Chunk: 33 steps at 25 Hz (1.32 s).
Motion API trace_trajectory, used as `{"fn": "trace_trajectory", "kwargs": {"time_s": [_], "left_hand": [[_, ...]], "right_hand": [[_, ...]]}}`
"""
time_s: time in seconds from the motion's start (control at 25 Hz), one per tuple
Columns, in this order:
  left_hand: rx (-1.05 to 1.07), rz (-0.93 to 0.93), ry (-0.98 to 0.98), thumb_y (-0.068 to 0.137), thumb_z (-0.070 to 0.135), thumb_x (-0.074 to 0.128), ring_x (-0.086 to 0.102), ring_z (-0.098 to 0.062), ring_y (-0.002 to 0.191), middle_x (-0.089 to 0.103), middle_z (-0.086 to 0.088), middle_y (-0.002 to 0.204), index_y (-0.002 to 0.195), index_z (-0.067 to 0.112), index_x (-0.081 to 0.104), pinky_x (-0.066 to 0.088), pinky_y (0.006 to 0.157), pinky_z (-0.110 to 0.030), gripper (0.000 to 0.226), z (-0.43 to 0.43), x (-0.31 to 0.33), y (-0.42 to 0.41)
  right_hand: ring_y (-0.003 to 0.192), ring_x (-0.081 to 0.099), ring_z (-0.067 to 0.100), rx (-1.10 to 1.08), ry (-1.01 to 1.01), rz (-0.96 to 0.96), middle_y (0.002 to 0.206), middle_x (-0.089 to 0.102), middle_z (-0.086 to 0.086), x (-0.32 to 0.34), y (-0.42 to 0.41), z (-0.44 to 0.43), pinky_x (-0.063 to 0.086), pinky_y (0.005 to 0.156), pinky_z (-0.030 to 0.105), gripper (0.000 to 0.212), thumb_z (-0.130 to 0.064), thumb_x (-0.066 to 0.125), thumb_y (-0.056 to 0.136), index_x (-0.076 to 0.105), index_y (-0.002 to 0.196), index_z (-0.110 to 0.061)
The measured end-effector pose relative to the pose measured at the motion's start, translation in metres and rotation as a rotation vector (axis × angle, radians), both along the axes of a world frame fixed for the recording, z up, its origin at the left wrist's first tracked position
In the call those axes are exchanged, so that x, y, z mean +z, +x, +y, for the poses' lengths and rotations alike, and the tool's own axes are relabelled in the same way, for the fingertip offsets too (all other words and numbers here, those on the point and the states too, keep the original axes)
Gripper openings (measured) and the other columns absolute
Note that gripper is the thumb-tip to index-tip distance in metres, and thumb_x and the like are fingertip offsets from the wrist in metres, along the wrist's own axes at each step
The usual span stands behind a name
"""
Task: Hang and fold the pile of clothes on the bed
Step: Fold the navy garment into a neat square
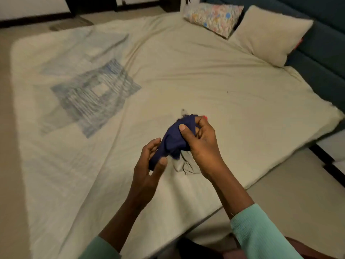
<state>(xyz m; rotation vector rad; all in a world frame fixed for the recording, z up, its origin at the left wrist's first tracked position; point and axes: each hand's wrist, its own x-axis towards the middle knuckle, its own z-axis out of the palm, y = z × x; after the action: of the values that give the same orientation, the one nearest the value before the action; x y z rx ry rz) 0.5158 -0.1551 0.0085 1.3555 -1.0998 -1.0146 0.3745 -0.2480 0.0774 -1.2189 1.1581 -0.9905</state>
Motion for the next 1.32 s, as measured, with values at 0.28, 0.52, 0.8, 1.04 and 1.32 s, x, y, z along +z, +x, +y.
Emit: {"fn": "trace_trajectory", "kwargs": {"time_s": [0.28,0.52,0.8,1.04,1.32], "left_hand": [[0.330,-0.121,-0.266,0.099,-0.003,0.062,0.066,-0.004,0.083,0.074,0.011,0.085,0.096,0.019,0.074,0.051,0.079,-0.020,0.025,0.091,0.139,0.046],[0.303,-0.060,-0.276,0.106,0.020,0.059,0.071,-0.014,0.091,0.078,-0.002,0.097,0.104,0.014,0.076,0.056,0.083,-0.030,0.018,0.153,0.227,0.056],[0.274,-0.169,-0.173,0.103,0.027,0.065,0.070,-0.012,0.081,0.080,-0.008,0.093,0.096,0.011,0.079,0.055,0.074,-0.031,0.023,0.186,0.248,0.069],[0.153,-0.115,-0.123,0.097,0.038,0.071,0.065,-0.016,0.076,0.074,-0.012,0.084,0.092,0.007,0.076,0.050,0.073,-0.033,0.031,0.198,0.235,0.089],[-0.139,-0.197,0.087,0.094,0.037,0.075,0.074,-0.031,0.091,0.078,-0.011,0.101,0.103,0.006,0.075,0.052,0.083,-0.040,0.032,0.228,0.191,0.173]], "right_hand": [[0.088,0.071,0.022,0.022,-0.064,-0.194,0.106,0.073,0.009,0.113,0.016,0.081,0.060,0.086,0.049,0.025,-0.017,0.065,0.101,0.058,0.120,-0.031],[0.072,0.064,0.012,0.242,-0.020,-0.172,0.081,0.068,0.000,0.144,0.011,0.148,0.054,0.060,0.023,0.032,-0.039,0.073,0.095,0.073,0.098,-0.007],[0.108,0.066,0.013,0.426,-0.441,0.453,0.121,0.065,-0.002,0.138,0.015,0.188,0.057,0.090,0.032,0.054,-0.057,0.087,0.073,0.068,0.117,-0.035],[0.097,0.075,0.018,0.482,-0.544,0.092,0.103,0.079,0.000,0.148,0.082,0.213,0.060,0.091,0.044,0.026,-0.017,0.070,0.096,0.073,0.121,-0.022],[0.065,0.044,0.007,0.220,-0.426,0.031,0.069,0.050,-0.006,0.153,0.131,0.216,0.036,0.063,0.030,0.038,-0.028,0.045,0.112,0.055,0.078,-0.015]]}}
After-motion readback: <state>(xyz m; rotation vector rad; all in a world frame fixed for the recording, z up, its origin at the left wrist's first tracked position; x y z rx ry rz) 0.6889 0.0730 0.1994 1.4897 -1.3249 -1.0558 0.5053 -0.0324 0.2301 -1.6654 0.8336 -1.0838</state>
